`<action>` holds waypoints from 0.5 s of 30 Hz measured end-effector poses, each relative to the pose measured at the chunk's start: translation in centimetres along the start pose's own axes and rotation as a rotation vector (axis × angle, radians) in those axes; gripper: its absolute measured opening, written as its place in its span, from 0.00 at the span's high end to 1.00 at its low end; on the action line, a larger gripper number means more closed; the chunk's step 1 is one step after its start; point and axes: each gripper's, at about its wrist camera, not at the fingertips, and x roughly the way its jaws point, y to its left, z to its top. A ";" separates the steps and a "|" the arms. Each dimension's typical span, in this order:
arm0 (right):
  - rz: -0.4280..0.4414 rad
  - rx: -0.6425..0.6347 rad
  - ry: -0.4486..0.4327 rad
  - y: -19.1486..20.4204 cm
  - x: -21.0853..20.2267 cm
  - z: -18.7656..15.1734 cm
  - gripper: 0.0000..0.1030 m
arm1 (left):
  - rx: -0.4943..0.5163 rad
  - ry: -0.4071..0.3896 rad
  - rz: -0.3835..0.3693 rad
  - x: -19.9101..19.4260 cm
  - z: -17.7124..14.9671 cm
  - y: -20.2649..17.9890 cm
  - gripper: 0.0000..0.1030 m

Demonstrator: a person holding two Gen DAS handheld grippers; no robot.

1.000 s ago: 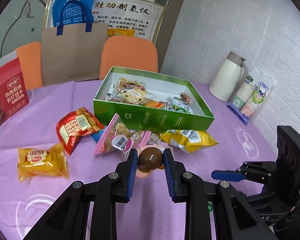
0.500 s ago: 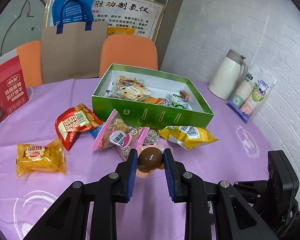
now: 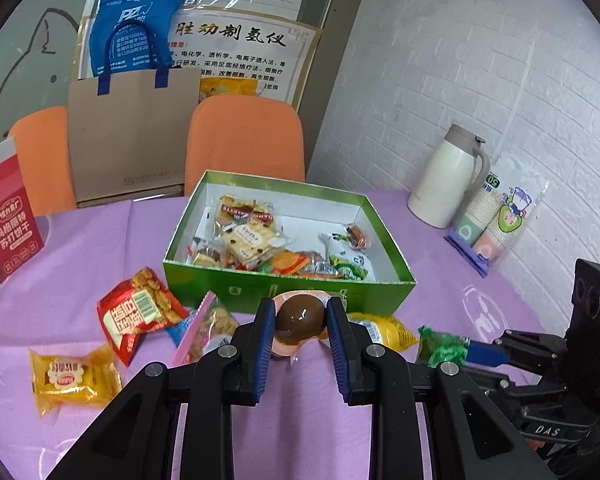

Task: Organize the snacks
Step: 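Carry both candies into the green box and open both grippers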

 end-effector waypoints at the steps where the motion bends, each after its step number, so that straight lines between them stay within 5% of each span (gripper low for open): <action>1: -0.009 0.026 -0.020 -0.8 0.1 0.8 0.70 | 0.000 -0.001 0.000 0.4 0.6 -0.1 0.75; 15: -0.132 0.132 -0.031 -7.9 7.3 5.4 0.65 | -0.008 0.071 0.010 9.5 5.6 0.3 0.74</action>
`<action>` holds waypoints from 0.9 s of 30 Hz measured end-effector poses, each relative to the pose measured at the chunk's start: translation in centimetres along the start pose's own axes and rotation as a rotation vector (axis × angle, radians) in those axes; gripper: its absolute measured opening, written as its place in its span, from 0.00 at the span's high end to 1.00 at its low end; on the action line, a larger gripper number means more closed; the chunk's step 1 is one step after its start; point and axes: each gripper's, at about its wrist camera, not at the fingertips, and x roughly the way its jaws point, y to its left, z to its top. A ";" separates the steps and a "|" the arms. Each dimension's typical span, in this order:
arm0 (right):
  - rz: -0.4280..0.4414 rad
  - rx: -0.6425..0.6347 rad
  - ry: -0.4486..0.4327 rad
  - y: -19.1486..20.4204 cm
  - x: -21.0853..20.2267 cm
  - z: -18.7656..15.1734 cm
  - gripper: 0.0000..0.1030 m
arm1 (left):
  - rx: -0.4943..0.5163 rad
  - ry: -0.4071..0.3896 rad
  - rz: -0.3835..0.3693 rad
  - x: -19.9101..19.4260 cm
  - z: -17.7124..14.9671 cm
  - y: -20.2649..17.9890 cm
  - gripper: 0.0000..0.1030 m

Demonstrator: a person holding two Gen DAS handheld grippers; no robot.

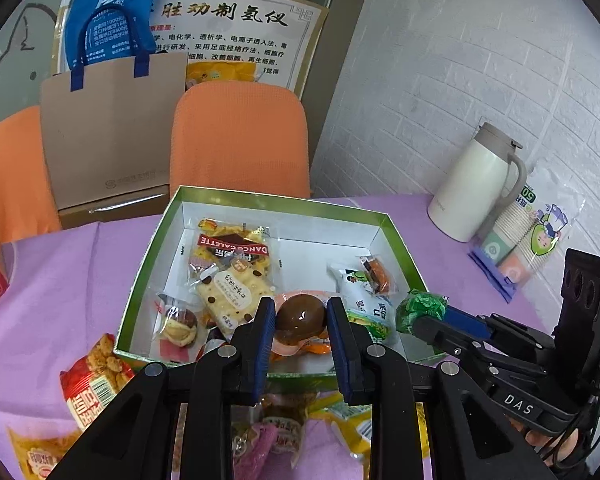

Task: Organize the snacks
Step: 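Carry both candies into the green box and open both grippers, then move both open grippers back toward the pink peanut bag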

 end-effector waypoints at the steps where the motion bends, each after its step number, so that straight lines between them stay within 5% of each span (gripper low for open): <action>1: -0.028 -0.029 0.021 0.2 0.7 -0.1 0.62 | 0.004 0.003 0.001 0.7 0.0 0.1 0.73; 2: -0.059 -0.059 0.034 0.4 1.3 -0.2 0.56 | 0.008 0.003 0.011 1.1 0.0 0.2 0.70; 4: -0.095 -0.108 0.016 0.8 1.5 -0.7 0.27 | -0.009 0.009 0.073 1.9 -0.5 0.6 0.15; 5: -0.086 -0.127 -0.005 0.9 1.2 -1.0 0.23 | -0.027 -0.006 0.105 1.9 -0.8 0.9 0.09; 13: -0.061 -0.086 -0.001 0.6 0.2 -1.2 0.07 | -0.022 -0.030 0.147 0.5 -1.9 1.3 0.07; 20: -0.032 -0.062 -0.070 2.6 -4.1 -1.2 0.03 | -0.039 -0.053 0.240 -4.8 -2.6 0.3 0.07; 27: 0.025 -0.084 -0.125 5.5 -7.9 -3.2 0.01 | -0.113 -0.134 0.292 -11.5 -6.8 1.6 0.07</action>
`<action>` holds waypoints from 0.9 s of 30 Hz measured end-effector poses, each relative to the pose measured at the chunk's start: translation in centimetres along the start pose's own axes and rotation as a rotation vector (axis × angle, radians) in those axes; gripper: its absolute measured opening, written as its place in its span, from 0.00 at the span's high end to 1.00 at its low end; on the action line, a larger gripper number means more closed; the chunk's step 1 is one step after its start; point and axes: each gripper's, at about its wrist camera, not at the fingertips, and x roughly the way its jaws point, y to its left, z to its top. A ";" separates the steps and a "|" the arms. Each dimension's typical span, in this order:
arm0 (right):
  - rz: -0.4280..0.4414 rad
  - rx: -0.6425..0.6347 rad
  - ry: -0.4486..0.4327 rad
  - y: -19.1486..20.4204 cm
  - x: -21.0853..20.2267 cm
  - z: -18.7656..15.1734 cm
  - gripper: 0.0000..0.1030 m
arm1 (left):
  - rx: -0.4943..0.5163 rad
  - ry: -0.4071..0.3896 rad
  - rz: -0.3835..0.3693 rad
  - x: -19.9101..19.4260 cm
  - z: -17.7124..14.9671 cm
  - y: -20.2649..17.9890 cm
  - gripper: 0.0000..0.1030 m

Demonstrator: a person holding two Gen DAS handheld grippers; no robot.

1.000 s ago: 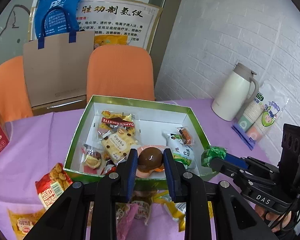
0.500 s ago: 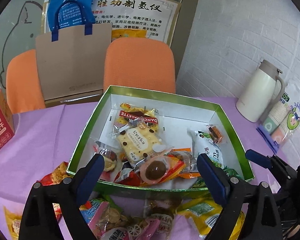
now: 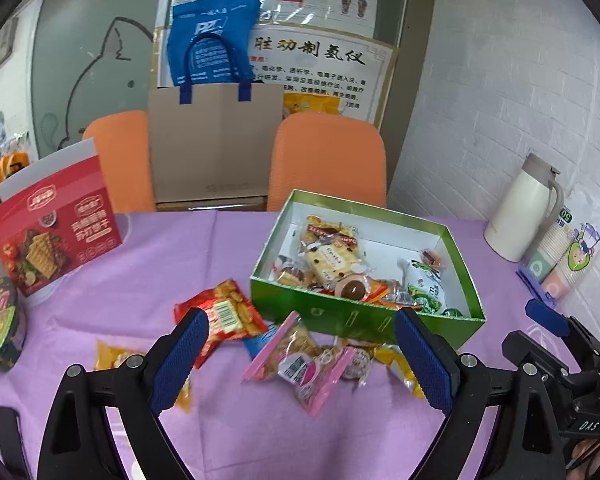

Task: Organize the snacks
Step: 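Move both open grippers back toward the pink peanut bag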

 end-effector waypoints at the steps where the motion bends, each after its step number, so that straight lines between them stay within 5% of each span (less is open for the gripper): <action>1: 0.006 0.006 -0.004 0.3 -0.5 -0.4 0.01 | -0.020 -0.002 0.008 -0.8 -0.8 0.8 0.07; 7: 0.058 0.067 0.011 2.0 -1.2 -3.4 0.01 | -0.166 0.012 0.038 -2.5 -5.4 4.7 0.07; 13: 0.055 0.009 0.188 5.9 3.1 -6.7 0.01 | -0.210 0.062 0.076 -2.7 -9.6 6.9 0.07; 27: 0.064 -0.001 0.317 10.5 10.4 -6.3 0.01 | -0.267 0.056 0.073 -2.8 -11.2 11.2 0.07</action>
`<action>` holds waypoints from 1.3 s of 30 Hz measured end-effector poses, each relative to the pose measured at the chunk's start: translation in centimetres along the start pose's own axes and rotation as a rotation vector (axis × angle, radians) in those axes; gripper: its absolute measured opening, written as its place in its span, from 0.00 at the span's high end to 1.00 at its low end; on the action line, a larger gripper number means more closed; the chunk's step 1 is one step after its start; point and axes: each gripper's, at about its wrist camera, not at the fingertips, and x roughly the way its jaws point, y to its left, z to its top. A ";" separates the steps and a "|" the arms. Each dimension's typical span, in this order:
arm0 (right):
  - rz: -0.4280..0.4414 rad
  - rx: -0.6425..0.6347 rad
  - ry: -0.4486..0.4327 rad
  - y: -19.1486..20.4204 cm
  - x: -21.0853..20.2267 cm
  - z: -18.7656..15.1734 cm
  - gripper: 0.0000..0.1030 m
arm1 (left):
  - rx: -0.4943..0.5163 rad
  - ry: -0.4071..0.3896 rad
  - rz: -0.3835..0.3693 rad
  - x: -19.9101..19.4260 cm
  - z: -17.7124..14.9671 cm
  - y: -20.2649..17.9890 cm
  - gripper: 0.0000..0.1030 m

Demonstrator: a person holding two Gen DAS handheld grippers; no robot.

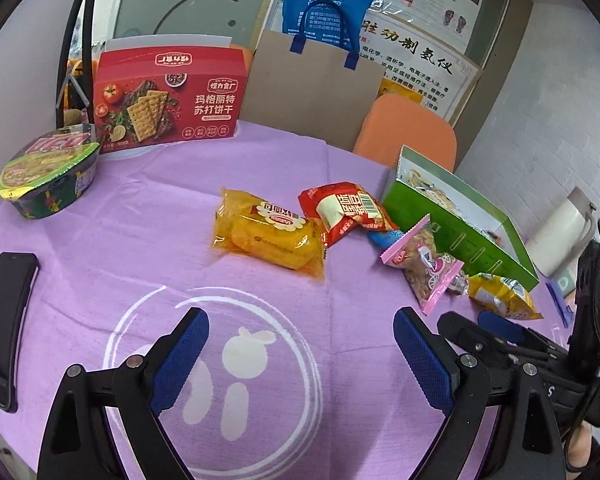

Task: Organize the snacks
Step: 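Move both open grippers back toward the pink peanut bag, then close both grippers on the pink peanut bag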

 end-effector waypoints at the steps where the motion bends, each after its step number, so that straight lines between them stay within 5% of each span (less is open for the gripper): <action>1: -0.014 0.002 -0.001 0.0 0.5 0.4 0.01 | -0.002 0.003 0.001 0.1 0.0 0.3 0.07; 9: -0.149 0.053 0.013 -1.3 3.4 2.5 0.14 | -0.007 0.014 -0.029 1.3 0.1 1.3 0.08; 14: -0.146 0.077 0.030 -2.2 3.8 2.2 0.41 | -0.010 0.005 -0.072 1.1 0.2 1.2 0.08; 16: -0.083 0.077 0.037 -2.2 3.6 1.9 0.78 | -0.004 0.001 -0.088 0.9 0.2 1.0 0.08; 19: -0.066 0.026 0.043 -1.1 2.9 1.3 0.85 | 0.011 0.002 -0.105 0.4 0.2 0.5 0.08; 27: -0.006 0.020 0.005 -0.9 -0.8 0.1 0.87 | 0.055 0.013 -0.159 0.1 0.7 -1.6 0.08; 32: -0.019 0.027 -0.011 -1.7 -2.1 0.0 0.64 | 0.081 0.059 -0.245 2.9 3.0 -3.6 0.08; 39: -0.004 0.077 0.020 -3.1 -1.5 -0.5 0.60 | 0.082 0.182 -0.313 8.2 4.8 -5.2 0.21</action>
